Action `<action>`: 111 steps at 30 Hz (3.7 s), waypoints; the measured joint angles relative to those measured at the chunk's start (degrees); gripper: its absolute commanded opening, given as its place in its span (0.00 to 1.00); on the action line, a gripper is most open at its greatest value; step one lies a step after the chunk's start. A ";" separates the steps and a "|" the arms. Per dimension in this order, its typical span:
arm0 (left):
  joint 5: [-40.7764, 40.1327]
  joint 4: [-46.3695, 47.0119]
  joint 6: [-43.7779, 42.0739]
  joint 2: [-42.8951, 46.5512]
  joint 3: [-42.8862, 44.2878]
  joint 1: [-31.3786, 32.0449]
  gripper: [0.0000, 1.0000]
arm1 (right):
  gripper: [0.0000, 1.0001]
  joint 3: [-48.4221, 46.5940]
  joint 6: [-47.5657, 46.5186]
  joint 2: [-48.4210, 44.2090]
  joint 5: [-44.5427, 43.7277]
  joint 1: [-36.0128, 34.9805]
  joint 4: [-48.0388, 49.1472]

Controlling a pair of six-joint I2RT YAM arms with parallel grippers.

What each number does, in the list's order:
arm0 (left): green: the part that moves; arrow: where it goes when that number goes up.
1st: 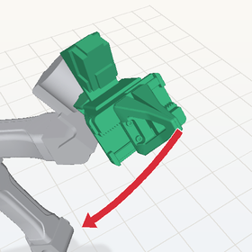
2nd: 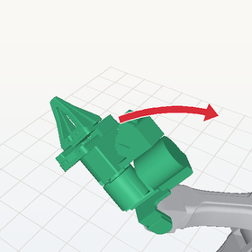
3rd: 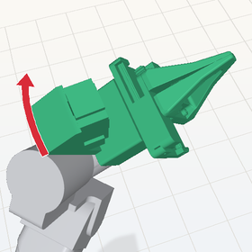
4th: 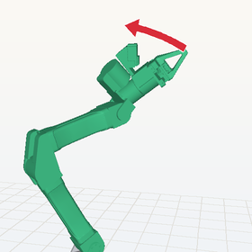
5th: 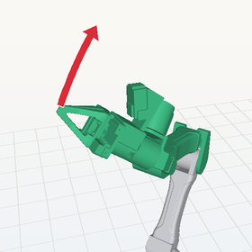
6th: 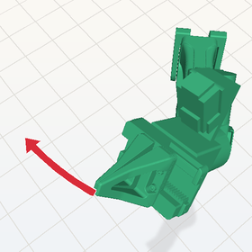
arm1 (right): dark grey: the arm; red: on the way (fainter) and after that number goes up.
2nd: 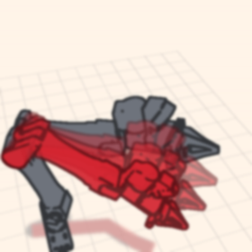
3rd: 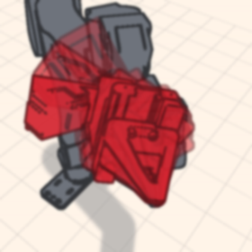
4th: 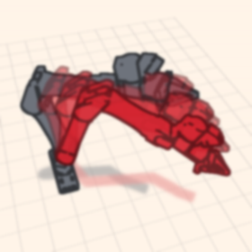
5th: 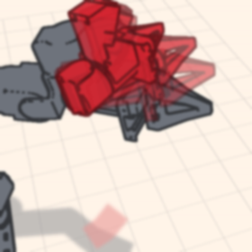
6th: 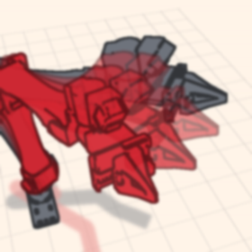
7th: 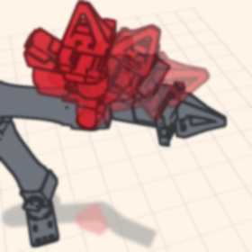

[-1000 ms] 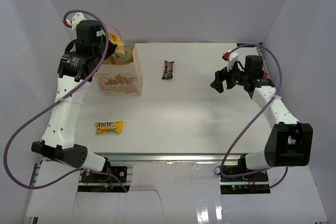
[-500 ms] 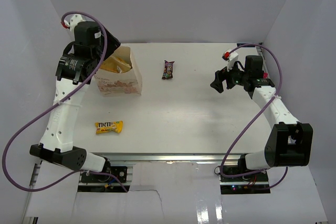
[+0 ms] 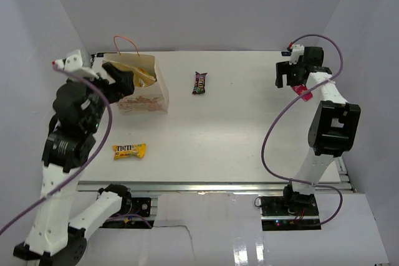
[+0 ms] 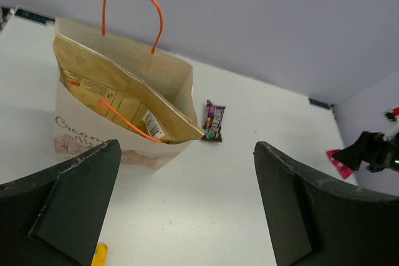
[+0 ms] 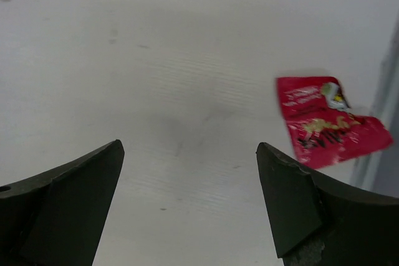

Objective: Place the snacks into the paper bag

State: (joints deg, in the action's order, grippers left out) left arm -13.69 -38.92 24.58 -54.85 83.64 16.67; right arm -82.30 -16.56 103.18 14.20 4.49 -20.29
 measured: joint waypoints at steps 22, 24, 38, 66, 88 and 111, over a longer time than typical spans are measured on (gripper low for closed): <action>13.53 -3.10 15.43 27.45 -32.00 0.00 0.98 | 0.99 -35.41 -11.72 33.42 -20.61 8.02 -11.58; 14.56 -3.10 16.28 27.71 -32.46 0.00 0.98 | 0.92 -35.47 -12.59 33.83 -18.91 8.72 -11.76; 17.64 -2.91 21.38 28.79 -38.16 0.00 0.98 | 0.21 -23.43 -14.47 28.30 -3.13 9.64 -9.49; 8.55 -13.75 42.66 25.38 -49.48 0.00 0.98 | 0.08 -39.36 1.46 10.60 8.31 -44.02 3.43; 8.26 -16.48 46.07 31.63 -50.69 0.00 0.98 | 0.54 -43.28 4.02 27.85 -25.40 -59.45 41.48; -2.84 -18.21 59.04 -2.64 -41.44 -0.66 0.96 | 0.88 -16.70 -0.22 -3.93 14.51 -37.92 21.53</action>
State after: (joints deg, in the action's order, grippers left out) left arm -16.53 -57.12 83.61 -57.49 42.19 16.01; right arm -99.00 -16.78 99.24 28.71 -33.43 1.23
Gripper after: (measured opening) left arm 0.960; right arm 0.886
